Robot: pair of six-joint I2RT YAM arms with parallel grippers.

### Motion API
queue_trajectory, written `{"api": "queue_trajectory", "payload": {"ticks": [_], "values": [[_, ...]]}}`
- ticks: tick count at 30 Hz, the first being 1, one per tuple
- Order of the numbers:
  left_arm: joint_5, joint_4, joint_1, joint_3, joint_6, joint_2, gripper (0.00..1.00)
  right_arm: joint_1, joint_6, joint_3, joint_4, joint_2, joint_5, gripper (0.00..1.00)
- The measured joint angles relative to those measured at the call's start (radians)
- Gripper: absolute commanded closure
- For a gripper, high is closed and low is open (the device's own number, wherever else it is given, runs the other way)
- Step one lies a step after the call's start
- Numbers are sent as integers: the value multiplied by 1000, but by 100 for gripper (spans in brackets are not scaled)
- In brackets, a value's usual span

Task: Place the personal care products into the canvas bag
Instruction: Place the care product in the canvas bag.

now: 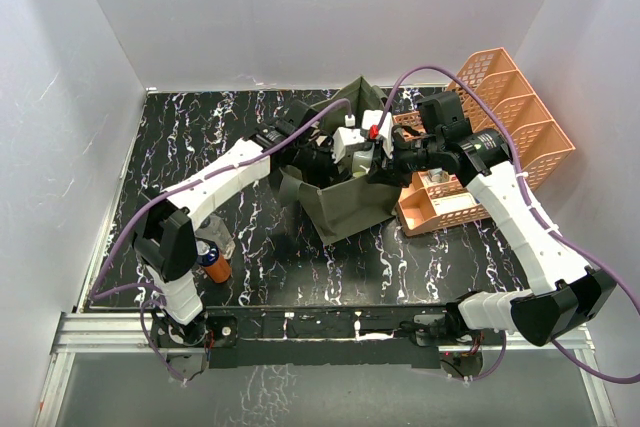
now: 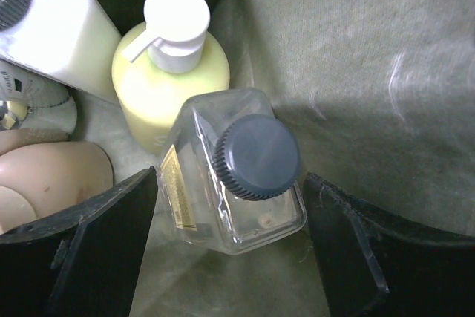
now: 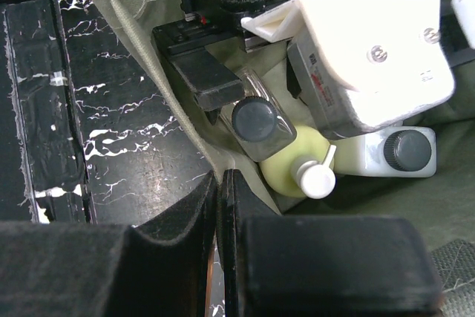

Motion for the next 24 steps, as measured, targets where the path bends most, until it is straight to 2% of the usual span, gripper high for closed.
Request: {"api": "queue_trajectory", "payload": {"ticks": [8,24], "values": [[-1,-6,0,32,1,-19,12,0,-2,0,0,0,-1,91],[0,-87,15,198,6,-83,9,0,-18,0,1,-2,-13,90]]}}
